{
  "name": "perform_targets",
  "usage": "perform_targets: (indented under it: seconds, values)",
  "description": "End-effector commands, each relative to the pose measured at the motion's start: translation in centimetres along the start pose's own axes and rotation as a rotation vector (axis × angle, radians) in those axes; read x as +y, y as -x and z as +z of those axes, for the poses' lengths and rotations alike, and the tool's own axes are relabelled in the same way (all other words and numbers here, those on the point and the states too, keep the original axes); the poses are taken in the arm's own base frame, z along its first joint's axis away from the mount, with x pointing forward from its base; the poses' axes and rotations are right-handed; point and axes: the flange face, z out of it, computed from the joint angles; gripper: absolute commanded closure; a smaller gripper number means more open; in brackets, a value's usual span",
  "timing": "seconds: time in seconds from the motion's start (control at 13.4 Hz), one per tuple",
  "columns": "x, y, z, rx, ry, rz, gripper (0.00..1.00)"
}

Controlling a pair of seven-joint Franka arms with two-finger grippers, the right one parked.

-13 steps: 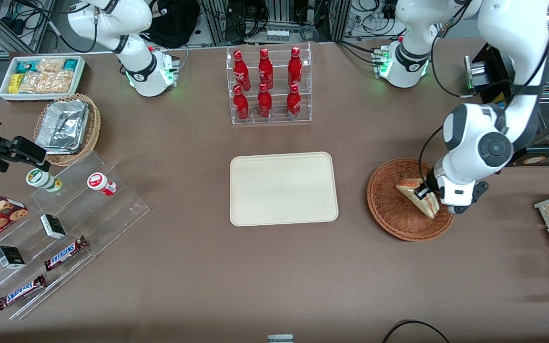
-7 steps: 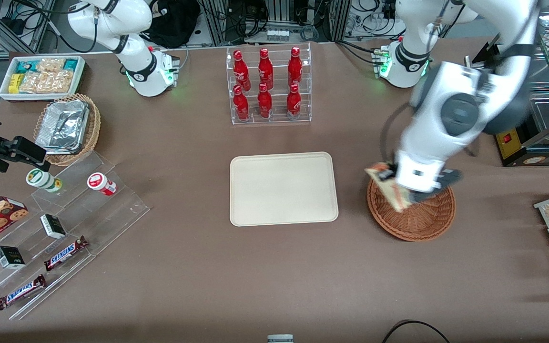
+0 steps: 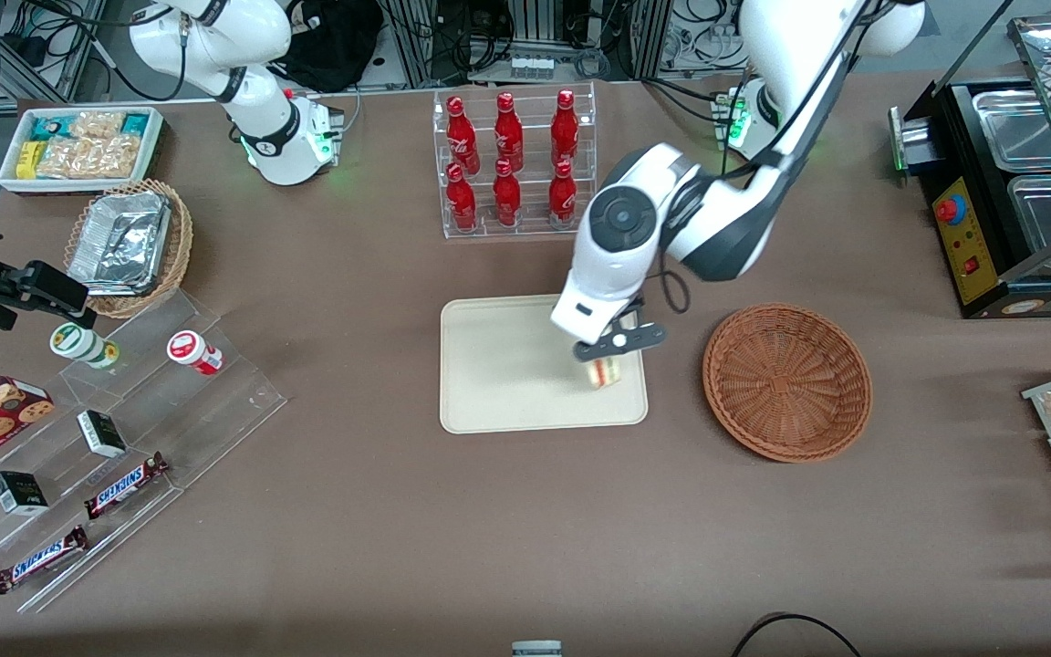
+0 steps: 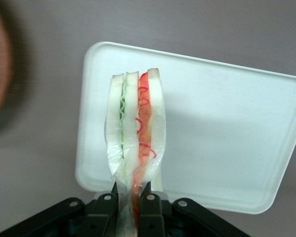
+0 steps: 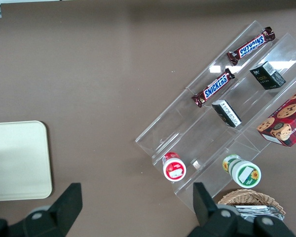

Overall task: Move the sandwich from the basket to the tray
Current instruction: 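Lift the sandwich and carry it over the cream tray, then lower the sandwich onto the tray and open the left gripper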

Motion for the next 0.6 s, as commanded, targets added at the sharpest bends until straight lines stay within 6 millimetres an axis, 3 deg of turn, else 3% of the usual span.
perform_targets:
  seconds: [0.0, 0.15, 0.3, 0.52]
  values:
    - [3.9, 1.8, 4.4, 0.020, 0.001, 0.074, 0.89]
    - [4.3, 1.4, 6.9, 0.092, -0.027, 0.133, 0.88]
    - [5.3, 2.4, 8.9, 0.097, -0.025, 0.164, 0.88]
    - [6.0, 3.1, 10.0, 0.102, -0.012, 0.182, 0.87]
